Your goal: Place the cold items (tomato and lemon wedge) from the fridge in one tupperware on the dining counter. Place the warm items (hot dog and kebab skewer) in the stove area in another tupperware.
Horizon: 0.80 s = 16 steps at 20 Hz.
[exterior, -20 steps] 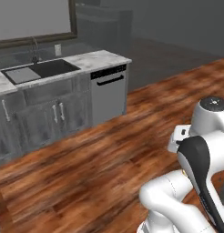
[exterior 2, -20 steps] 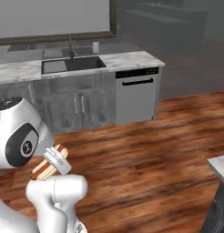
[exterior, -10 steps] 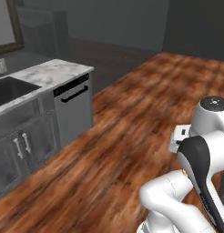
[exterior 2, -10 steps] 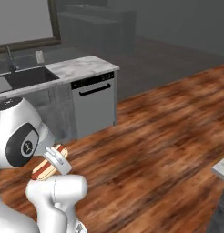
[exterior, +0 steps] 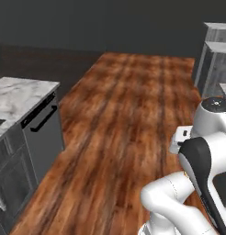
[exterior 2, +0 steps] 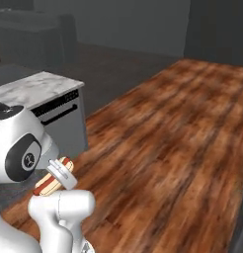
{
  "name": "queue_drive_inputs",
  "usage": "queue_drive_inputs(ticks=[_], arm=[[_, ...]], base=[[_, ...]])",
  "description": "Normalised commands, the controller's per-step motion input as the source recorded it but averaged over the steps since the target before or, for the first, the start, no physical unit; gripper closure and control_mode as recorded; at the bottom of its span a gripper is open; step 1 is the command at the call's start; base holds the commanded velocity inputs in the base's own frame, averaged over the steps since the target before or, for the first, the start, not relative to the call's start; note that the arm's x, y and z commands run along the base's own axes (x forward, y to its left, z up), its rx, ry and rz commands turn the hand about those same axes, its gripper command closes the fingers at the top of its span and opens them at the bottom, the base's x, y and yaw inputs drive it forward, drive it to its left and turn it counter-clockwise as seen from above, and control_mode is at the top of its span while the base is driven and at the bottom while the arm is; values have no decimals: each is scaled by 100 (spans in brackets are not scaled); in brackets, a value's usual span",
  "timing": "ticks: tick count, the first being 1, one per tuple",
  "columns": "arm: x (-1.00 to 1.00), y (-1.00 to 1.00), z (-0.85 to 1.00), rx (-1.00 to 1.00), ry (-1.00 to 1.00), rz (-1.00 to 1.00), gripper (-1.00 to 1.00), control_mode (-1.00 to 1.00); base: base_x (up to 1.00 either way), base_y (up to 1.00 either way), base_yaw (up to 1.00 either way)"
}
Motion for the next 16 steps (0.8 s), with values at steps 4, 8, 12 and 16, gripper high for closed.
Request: queue_drive_inputs(ticks=[4,8,12,16], arm=[[0,0,0,0,0,0,100,100],[0,0,0,0,0,0,100,100],[0,0,0,0,0,0,100,100],[0,0,0,0,0,0,100,100]], base=[[100,57,-56],[100,57,-54],[100,57,-49],[100,63,-49]])
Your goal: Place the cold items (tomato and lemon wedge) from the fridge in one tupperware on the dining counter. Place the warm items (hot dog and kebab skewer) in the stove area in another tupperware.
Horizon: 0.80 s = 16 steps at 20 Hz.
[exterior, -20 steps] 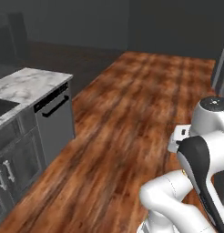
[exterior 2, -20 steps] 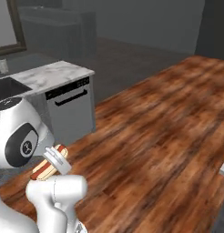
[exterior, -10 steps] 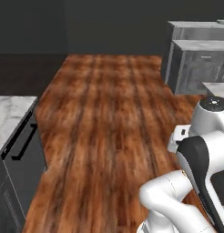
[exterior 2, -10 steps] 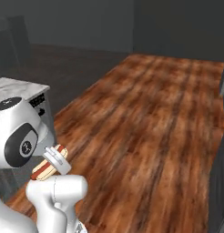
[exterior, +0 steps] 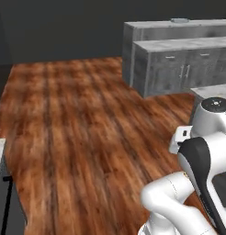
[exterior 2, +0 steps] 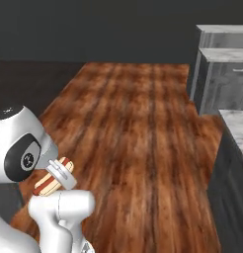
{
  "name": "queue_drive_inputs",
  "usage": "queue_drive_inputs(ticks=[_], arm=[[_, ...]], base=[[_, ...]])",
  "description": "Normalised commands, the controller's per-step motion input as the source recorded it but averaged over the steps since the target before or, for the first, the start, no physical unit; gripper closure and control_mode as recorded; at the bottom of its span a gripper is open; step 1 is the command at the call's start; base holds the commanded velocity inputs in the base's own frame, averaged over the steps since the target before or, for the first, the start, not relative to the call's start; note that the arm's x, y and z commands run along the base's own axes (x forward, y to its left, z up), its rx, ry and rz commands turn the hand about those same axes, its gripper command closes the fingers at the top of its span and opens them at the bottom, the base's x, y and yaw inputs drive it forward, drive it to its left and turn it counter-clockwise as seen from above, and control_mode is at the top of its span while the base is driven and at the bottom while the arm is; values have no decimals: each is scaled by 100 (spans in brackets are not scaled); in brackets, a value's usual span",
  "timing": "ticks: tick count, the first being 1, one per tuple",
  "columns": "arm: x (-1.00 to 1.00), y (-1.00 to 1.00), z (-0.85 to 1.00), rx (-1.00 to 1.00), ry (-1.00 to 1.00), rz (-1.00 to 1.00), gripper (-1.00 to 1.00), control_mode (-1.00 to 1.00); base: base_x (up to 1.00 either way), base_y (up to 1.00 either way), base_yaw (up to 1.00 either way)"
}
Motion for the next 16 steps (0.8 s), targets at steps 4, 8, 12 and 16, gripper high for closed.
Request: queue_drive_inputs(ticks=[4,8,12,16], arm=[[0,0,0,0,0,0,100,100],[0,0,0,0,0,0,100,100],[0,0,0,0,0,0,100,100],[0,0,0,0,0,0,100,100]], base=[[100,66,-47],[100,79,-42],[100,79,-22],[100,58,-3]])
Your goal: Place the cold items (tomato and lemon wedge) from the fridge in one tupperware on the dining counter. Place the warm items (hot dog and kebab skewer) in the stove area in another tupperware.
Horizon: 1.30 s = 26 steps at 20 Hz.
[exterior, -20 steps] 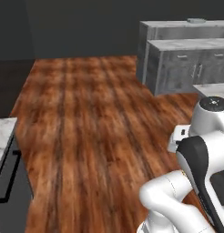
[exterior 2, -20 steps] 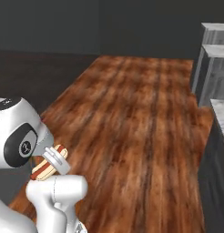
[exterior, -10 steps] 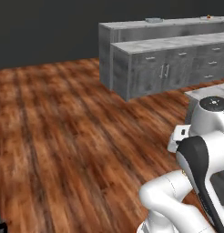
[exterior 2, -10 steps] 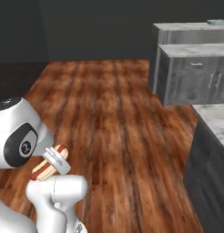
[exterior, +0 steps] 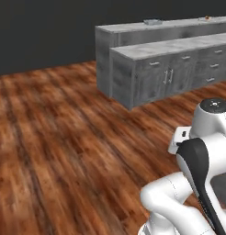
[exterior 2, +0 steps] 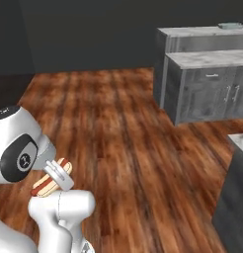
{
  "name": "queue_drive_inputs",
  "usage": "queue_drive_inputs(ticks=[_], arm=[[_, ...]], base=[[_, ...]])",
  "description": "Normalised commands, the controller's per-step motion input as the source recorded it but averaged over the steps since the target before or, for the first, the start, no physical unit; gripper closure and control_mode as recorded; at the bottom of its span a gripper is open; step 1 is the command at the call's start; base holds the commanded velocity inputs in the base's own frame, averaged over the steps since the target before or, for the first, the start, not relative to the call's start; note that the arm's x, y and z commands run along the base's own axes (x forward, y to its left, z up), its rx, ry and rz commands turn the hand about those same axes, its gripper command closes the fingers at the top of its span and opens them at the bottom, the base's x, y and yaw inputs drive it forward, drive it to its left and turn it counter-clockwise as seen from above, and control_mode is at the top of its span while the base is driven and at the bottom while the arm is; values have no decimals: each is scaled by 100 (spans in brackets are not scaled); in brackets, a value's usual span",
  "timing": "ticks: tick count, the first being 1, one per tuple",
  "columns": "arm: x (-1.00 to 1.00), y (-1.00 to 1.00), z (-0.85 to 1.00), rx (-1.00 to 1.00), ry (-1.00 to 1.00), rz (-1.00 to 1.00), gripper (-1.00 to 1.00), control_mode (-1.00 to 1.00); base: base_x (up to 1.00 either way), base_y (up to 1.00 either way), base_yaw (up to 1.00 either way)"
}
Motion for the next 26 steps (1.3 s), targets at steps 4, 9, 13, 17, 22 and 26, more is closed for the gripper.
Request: queue_drive_inputs(ticks=[4,9,13,17,22,26], arm=[[0,0,0,0,0,0,100,100],[0,0,0,0,0,0,100,100],[0,0,0,0,0,0,100,100],[0,0,0,0,0,0,100,100],[0,0,0,0,0,0,100,100],[0,0,0,0,0,0,100,100]], base=[[100,16,10],[100,0,15],[100,0,8],[100,0,9],[100,0,0],[100,0,-4]])
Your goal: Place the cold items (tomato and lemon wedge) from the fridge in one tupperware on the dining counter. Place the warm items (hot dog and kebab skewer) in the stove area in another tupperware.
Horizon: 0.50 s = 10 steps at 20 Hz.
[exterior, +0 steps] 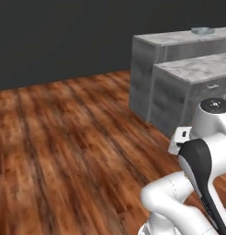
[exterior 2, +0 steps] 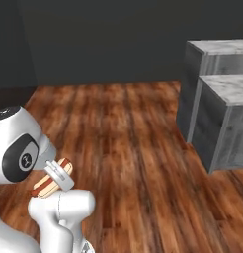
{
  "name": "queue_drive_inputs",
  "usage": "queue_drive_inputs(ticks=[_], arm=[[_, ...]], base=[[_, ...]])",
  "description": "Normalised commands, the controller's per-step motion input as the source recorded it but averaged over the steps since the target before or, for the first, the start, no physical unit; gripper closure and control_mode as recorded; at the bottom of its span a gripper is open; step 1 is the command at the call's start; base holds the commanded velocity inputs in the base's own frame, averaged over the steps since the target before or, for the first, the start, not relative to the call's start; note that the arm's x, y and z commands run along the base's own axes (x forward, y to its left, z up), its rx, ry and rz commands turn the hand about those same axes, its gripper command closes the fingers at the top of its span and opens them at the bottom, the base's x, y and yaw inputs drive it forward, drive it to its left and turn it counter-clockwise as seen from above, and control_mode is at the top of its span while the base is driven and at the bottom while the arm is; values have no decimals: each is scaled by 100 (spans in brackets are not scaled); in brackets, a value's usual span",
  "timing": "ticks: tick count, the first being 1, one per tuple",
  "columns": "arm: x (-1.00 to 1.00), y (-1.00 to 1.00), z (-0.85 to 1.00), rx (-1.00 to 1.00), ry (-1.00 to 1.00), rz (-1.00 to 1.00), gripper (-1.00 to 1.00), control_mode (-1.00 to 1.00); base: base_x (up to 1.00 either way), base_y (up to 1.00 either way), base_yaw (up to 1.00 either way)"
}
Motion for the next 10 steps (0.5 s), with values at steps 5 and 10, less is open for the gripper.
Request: queue_drive_inputs(ticks=[5,10], arm=[[0,0,0,0,0,0,100,100],[0,0,0,0,0,0,100,100]], base=[[100,1,-23],[100,14,-32]])
